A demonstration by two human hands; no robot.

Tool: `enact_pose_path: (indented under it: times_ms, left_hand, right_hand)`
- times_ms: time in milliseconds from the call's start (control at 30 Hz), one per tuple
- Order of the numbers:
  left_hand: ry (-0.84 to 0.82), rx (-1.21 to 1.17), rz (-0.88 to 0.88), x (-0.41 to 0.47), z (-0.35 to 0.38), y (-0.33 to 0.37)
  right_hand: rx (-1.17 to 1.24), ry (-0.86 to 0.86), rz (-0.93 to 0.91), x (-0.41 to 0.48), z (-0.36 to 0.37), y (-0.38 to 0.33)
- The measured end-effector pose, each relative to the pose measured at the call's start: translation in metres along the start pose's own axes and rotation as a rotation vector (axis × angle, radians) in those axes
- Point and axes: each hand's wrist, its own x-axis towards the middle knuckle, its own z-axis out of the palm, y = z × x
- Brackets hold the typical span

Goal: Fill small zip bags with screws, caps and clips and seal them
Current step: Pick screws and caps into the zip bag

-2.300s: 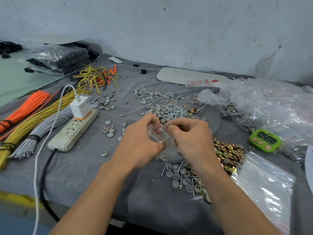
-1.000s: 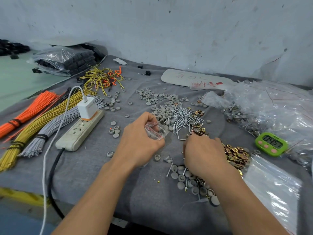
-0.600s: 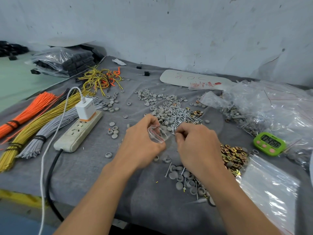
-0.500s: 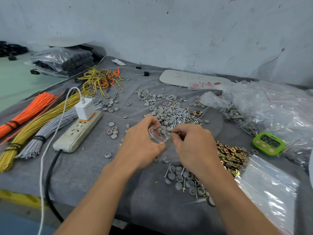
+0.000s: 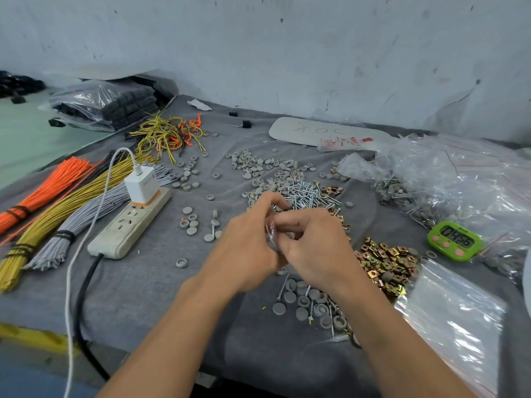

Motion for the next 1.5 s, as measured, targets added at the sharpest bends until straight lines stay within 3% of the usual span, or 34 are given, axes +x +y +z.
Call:
enact_pose_path:
  times_ms: [133, 467, 700, 833, 933, 1000, 1067, 1167, 1500]
  left_hand:
    - [0.028, 0.008, -0.011, 0.0, -0.003, -0.002]
    - [-0.073, 0.017, 0.02, 0.002, -0.007, -0.003]
    - [0.033, -0.001, 0.075, 0.003, -0.014, -0.002]
    - [0.162, -0.002, 0.044, 0.002, -0.014, -0.008]
    - [0.204, 0.026, 0.005, 0.002, -0.019, -0.016]
    - [0.177, 0.054, -0.006, 0.002, -0.021, -0.019]
    - [0.142, 0.06, -0.025, 0.002, -0.02, -0.023]
    - [0.125, 0.083, -0.052, 0.004, -0.016, -0.027]
    - [0.078, 0.086, -0.115, 0.008, -0.014, -0.036]
  right_hand:
    - [-0.019, 0.1, 0.065, 0.001, -0.001, 0.005]
    - [-0.186, 0.048, 0.069, 0.001, 0.011, 0.006]
    - [-0.071, 0.057, 0.037, -0.001, 0.02, -0.005]
    - [0.151, 0.294, 0.08, 0.001, 0.014, -0.006]
    - [-0.016, 0.491, 0.145, 0.005, 0.001, 0.004]
    - [-0.25, 0.352, 0.224, 0.008, -0.005, 0.013]
    - [-0.525, 0.061, 0.275, 0.007, -0.003, 0.02]
    - [-0.688, -0.203, 0.253, 0.007, 0.007, 0.023]
    - [-0.682, -0.211, 0.318, 0.013, 0.006, 0.018]
